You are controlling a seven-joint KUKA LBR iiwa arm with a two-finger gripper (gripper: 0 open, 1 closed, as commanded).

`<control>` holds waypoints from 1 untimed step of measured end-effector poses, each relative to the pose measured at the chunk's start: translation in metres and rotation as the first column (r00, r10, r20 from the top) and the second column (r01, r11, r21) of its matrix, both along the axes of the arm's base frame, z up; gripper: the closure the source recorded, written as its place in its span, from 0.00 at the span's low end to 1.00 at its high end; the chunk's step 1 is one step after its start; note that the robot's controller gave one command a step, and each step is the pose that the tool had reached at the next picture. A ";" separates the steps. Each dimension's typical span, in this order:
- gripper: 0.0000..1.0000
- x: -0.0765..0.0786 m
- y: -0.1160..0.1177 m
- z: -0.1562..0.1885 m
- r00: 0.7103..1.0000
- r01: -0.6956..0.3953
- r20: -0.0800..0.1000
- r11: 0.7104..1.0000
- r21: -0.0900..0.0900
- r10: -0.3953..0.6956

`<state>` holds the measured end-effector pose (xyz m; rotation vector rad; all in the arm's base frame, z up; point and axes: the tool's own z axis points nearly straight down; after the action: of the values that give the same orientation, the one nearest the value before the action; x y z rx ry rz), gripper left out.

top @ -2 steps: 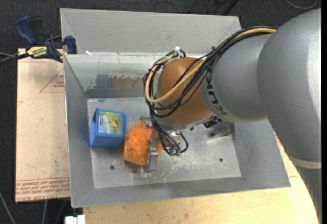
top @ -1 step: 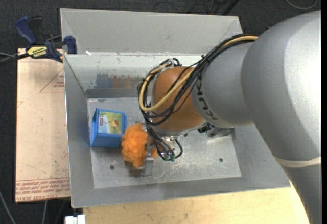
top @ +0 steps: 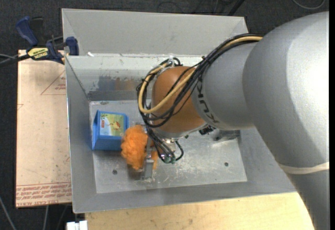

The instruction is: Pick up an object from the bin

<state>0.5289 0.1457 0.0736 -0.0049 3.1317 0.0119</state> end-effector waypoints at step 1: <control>0.00 -0.012 0.014 -0.001 1.000 0.004 0.000 1.000 0.001 -0.004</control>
Offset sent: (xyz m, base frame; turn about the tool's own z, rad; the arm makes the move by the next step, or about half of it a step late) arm -0.0127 0.0070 -0.0036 -0.0013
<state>0.5170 0.1592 0.0726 0.0012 3.1314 0.0127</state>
